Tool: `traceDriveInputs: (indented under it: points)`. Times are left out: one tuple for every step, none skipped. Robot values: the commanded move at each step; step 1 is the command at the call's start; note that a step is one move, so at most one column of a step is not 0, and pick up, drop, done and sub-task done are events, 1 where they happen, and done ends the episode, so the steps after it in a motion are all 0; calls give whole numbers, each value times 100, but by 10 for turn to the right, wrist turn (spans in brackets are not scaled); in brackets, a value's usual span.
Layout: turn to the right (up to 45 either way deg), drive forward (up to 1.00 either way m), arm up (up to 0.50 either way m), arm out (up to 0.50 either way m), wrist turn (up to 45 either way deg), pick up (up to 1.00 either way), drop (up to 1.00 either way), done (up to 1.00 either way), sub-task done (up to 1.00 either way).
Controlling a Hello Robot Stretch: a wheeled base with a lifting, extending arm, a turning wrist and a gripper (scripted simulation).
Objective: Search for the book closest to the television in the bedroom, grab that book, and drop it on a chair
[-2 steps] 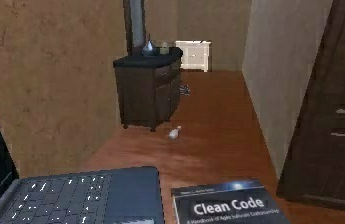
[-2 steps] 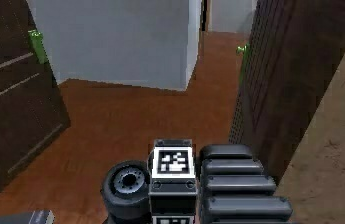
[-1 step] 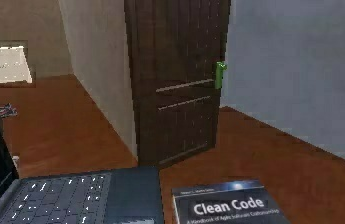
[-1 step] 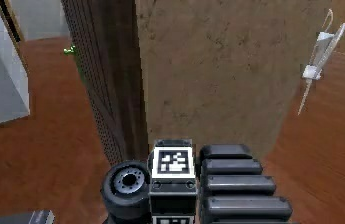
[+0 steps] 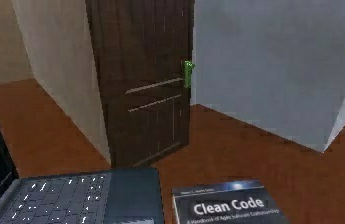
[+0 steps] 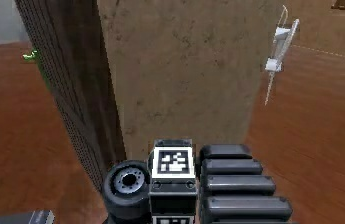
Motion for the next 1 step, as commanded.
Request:
traceDriveInputs:
  points:
    - [0, 45, 0, 0, 0, 0, 0, 0, 0]
